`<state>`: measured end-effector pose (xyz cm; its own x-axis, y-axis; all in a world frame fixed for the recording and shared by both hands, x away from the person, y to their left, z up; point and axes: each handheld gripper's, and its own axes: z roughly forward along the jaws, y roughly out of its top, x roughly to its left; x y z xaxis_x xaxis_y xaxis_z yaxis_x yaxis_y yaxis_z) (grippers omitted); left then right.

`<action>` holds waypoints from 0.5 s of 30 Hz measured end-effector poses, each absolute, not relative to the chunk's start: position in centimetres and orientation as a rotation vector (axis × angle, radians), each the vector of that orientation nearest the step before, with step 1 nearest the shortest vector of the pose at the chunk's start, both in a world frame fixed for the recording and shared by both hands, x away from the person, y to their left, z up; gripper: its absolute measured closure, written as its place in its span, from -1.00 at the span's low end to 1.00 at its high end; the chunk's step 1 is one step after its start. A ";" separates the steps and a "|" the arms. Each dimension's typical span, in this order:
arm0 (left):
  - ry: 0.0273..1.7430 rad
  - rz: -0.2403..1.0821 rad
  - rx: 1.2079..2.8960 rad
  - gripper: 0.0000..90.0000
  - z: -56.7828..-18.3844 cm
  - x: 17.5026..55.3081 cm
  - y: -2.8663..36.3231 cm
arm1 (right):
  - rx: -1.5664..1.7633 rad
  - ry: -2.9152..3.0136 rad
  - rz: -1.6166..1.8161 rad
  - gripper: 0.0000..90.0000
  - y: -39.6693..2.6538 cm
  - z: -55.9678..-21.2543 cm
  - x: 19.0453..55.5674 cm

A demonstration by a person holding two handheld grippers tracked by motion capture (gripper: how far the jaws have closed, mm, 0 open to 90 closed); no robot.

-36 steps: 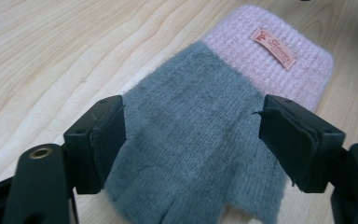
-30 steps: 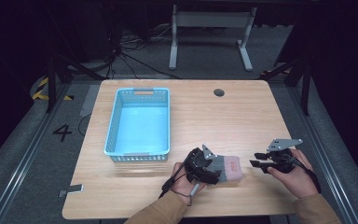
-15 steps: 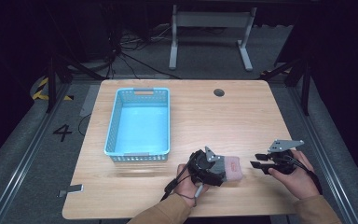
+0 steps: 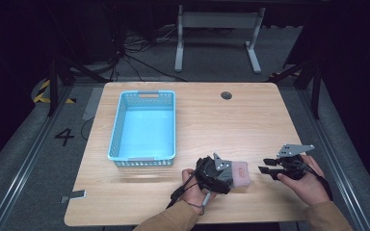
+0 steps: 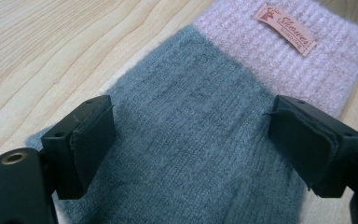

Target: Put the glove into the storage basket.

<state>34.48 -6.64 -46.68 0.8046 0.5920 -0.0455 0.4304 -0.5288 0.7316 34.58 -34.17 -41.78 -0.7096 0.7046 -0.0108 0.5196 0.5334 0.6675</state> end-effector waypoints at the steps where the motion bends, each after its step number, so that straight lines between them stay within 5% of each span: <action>1: 0.751 0.265 2.212 -0.66 -46.7 34.5 -6.6 | 1.023 2.495 0.949 0.34 -34.2 -41.8 34.6; 15: 0.770 0.267 2.261 -0.23 -46.0 33.9 -6.8 | 1.013 2.489 0.984 0.33 -34.1 -41.6 34.4</action>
